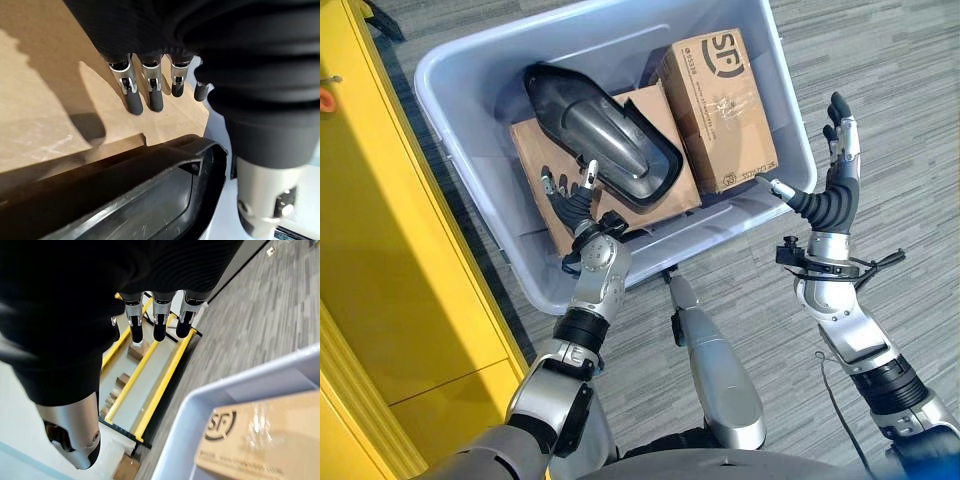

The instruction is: Move parts from the plastic box to the shelf.

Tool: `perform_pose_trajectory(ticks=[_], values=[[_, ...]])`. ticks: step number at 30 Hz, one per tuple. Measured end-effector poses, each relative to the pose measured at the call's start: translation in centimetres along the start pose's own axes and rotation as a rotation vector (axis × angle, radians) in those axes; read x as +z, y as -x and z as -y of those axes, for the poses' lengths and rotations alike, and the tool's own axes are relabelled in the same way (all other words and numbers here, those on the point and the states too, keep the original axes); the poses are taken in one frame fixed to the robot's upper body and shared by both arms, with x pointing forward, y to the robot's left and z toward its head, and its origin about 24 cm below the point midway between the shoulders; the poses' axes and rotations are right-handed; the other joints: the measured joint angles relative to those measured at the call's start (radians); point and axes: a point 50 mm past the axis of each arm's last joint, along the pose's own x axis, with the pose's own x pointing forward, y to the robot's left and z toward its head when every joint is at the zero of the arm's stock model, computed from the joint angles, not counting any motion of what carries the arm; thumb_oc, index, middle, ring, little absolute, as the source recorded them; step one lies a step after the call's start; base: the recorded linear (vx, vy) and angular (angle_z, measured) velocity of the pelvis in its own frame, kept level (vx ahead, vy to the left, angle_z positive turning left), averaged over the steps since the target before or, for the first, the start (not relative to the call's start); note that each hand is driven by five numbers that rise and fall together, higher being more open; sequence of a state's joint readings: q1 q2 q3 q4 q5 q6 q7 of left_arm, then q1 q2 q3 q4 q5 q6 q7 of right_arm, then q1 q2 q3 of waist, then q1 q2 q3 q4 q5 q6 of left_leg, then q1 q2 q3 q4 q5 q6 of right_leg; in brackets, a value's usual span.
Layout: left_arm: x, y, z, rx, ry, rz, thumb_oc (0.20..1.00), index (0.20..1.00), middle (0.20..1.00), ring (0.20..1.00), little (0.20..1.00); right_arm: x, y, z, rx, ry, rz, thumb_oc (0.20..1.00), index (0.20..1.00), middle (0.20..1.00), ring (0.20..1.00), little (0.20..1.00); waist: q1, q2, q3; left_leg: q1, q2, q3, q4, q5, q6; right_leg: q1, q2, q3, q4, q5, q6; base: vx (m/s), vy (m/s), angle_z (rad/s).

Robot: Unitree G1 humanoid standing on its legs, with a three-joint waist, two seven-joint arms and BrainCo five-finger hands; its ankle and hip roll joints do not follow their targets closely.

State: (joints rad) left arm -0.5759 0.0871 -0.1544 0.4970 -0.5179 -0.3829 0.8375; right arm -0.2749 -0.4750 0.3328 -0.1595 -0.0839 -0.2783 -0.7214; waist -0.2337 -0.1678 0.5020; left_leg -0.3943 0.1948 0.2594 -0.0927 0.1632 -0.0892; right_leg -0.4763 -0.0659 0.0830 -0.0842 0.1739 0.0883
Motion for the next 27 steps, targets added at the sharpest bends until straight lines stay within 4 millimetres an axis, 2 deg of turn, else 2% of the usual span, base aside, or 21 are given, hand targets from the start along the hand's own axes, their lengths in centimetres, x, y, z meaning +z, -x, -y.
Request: perform_pose_trajectory(ticks=[13,20,25,27], values=[[0.1,-0.5,1.0,0.021,-0.051,0.023,1.0,1.0,1.0,1.0,1.0,0.1,0.4,-0.5,-0.003,-0.001,0.009,1.0,1.0,1.0,1.0,1.0,-0.007,-0.001,0.0,-0.011,-0.002,0.007,0.0,0.0,0.0,-0.025,0.001,0.016,0.013,-0.005,0.006,0.0,0.0,-0.01],[1.2,-0.6,2.4,0.016,-0.046,0.079,1.0,1.0,1.0,1.0,1.0,0.2,0.4,-0.6,-0.013,-0.006,0.013,1.0,1.0,1.0,1.0,1.0,-0.02,-0.006,-0.001,-0.046,-0.006,0.02,0.0,0.0,0.001,-0.076,0.001,0.032,0.031,-0.012,0.013,0.01,-0.001,-0.03],[1.2,-0.4,2.7,0.012,-0.052,0.086,1.0,1.0,1.0,1.0,1.0,0.2,0.4,-0.5,-0.027,-0.006,0.014,1.0,1.0,1.0,1.0,1.0,-0.025,-0.006,-0.001,-0.046,-0.006,0.03,0.0,-0.001,0.002,-0.082,0.001,0.04,0.032,-0.012,0.013,0.02,-0.001,-0.04],[1.0,0.0,3.7,-0.038,-0.091,0.097,1.0,1.0,1.0,1.0,1.0,0.2,0.4,-0.5,-0.028,-0.006,0.013,1.0,1.0,1.0,1.0,1.0,-0.027,-0.006,-0.002,-0.052,-0.007,0.033,0.0,-0.001,0.002,-0.09,0.001,0.044,0.032,-0.013,0.015,0.02,0.002,-0.04]])
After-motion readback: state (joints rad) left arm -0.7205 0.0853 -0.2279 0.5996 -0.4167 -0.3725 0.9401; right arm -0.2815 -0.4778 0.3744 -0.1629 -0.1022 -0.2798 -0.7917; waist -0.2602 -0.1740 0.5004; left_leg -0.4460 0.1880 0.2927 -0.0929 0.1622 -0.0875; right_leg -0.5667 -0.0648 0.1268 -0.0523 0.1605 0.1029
